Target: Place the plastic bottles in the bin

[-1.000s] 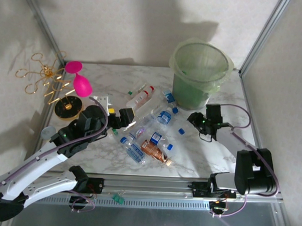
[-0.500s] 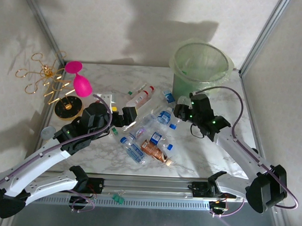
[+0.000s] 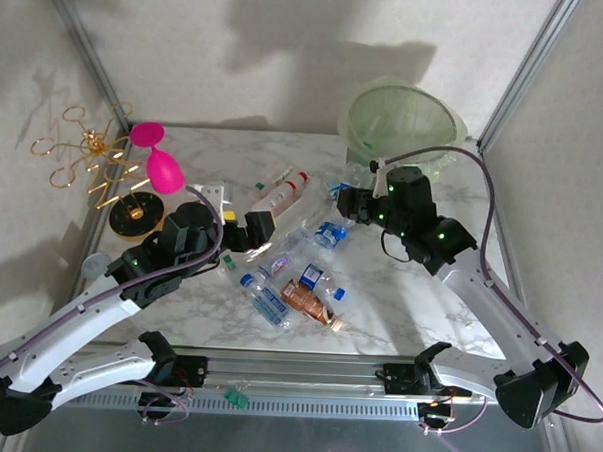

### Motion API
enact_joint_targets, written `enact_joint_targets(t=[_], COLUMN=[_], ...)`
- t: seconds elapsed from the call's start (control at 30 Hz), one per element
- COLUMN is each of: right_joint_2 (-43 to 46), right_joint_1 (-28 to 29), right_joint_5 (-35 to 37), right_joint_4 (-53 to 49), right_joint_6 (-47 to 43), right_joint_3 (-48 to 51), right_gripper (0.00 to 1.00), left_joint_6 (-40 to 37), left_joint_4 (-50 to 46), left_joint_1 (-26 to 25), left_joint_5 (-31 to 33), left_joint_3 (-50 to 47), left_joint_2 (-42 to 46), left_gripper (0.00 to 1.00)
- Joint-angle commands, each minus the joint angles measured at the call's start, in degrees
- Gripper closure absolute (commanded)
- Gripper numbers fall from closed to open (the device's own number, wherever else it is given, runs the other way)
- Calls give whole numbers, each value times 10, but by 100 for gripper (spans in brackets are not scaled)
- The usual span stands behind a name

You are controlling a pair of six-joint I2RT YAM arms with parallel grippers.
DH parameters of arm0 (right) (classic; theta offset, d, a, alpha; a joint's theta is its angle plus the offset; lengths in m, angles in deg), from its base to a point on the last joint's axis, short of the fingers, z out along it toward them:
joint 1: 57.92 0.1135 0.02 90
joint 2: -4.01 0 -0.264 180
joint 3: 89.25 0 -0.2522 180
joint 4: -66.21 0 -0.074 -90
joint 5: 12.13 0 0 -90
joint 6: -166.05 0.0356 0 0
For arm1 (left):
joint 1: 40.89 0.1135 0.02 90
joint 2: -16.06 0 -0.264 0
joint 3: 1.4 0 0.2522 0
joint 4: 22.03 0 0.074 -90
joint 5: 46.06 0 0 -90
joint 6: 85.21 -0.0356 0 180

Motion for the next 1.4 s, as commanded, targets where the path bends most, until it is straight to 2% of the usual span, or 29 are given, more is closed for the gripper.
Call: enact_joint_targets(t=[0.0,0.2,0.53,0.67,0.93,1.17,1.37], right_joint_2=[4,-38,-123,-174,-289,-358,-426], right_joint_1=[2,-30,-214,-255,-266,-267,-267], right_joint_5=[-35,-39,1,1,72,62,46], right_joint_4=[7,2,10,10,-16,-29,-68], right_joint_6=[-17,-20,55,64,25,27,23], right_joint_3=[-51,-155,-267,-298,-359,-371,-420], right_gripper=[45,45,45,46,46,46,46], left_joint_6=[-5,-9,-15,-19,-24,-28,-29], left_joint_4=[9,7,0,-5,8,19,26], left_joint_1=[-4,-4,-4,-4,-4,-3,-4], left_joint_5=[-7,1,5,5,-6,-23,-28], left_joint_3=[26,30,33,33,29,51,55], left_joint_2=[0,6,14,14,3,-39,-56], left_gripper=[0,0,0,0,0,0,0])
